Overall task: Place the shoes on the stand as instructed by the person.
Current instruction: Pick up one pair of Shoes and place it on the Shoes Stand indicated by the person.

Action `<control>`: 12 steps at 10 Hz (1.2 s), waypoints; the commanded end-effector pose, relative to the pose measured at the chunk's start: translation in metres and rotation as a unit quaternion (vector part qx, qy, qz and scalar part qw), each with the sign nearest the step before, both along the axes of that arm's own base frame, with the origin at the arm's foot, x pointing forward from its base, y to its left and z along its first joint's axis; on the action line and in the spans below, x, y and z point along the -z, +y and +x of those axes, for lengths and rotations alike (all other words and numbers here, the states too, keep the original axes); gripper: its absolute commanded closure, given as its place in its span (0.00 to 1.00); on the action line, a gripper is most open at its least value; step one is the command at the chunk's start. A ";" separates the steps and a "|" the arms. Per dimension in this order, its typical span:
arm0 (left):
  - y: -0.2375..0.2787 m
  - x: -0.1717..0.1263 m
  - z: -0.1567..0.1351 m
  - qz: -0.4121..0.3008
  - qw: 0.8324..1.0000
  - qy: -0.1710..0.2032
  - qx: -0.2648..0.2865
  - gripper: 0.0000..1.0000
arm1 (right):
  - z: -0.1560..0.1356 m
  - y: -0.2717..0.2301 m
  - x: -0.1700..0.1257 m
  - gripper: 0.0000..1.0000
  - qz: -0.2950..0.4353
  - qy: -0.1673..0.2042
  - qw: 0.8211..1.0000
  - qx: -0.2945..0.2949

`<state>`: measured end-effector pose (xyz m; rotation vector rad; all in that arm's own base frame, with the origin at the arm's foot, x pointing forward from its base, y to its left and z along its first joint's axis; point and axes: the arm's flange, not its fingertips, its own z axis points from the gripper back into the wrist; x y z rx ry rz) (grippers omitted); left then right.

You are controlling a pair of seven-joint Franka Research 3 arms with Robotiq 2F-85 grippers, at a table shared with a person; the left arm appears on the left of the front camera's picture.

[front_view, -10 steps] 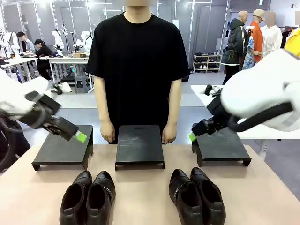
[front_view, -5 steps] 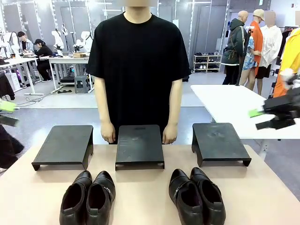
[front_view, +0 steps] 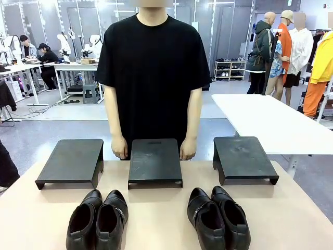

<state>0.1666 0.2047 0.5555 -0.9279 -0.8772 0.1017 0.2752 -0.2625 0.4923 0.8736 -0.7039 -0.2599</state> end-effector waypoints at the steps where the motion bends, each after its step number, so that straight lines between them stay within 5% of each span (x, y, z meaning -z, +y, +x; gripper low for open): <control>1: -0.019 0.016 -0.032 -0.005 1.000 0.009 -0.025 0.00 | -0.021 0.007 -0.007 0.00 0.002 0.003 1.000 0.026; 12: 0.012 -0.004 -0.036 -0.006 0.999 0.000 -0.047 0.00 | -0.025 -0.008 -0.005 0.00 -0.004 -0.009 0.999 0.030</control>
